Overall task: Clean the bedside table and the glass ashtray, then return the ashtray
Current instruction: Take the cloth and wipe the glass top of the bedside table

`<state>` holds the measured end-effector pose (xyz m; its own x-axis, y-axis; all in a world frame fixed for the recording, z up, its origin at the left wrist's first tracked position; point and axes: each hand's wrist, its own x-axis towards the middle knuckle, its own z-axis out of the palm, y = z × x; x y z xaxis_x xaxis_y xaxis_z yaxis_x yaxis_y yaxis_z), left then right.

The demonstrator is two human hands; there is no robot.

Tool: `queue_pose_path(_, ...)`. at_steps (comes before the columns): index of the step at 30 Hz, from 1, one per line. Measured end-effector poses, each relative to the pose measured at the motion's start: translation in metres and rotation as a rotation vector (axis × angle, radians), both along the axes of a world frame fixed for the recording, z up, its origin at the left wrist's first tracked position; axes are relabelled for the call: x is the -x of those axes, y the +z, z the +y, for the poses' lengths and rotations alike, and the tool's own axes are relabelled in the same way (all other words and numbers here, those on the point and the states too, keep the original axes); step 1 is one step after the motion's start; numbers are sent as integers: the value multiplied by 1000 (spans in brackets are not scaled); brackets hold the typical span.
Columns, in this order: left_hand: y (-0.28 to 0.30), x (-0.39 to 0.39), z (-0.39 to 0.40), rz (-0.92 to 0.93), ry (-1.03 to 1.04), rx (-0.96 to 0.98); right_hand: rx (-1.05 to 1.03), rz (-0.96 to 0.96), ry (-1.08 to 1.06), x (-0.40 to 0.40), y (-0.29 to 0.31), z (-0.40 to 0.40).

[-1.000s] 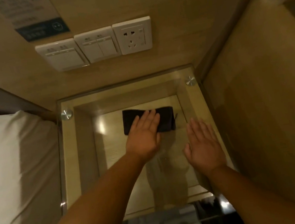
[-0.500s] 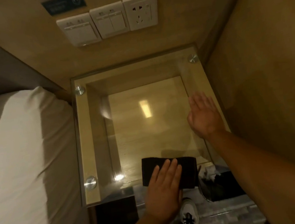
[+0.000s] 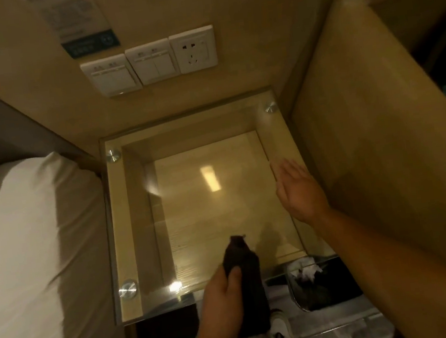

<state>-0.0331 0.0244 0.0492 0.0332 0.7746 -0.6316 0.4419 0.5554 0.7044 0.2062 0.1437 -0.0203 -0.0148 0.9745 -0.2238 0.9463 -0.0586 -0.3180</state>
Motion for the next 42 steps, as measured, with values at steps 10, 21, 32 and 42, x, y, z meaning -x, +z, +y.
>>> queue_pose_path(10,4,-94,264,366,-278,-689,-96,-122,12,-38,22,-1)
queue_pose_path(21,-83,-156,300,743,-840,-719,-150,-258,13,-103,5,19)
queue_pose_path(32,-74,-124,163,636,-920,-707,-70,-212,-56,-93,22,-2)
queue_pose_path(42,-76,-70,26,617,-1075,-623,-86,-222,-56,-56,50,-59)
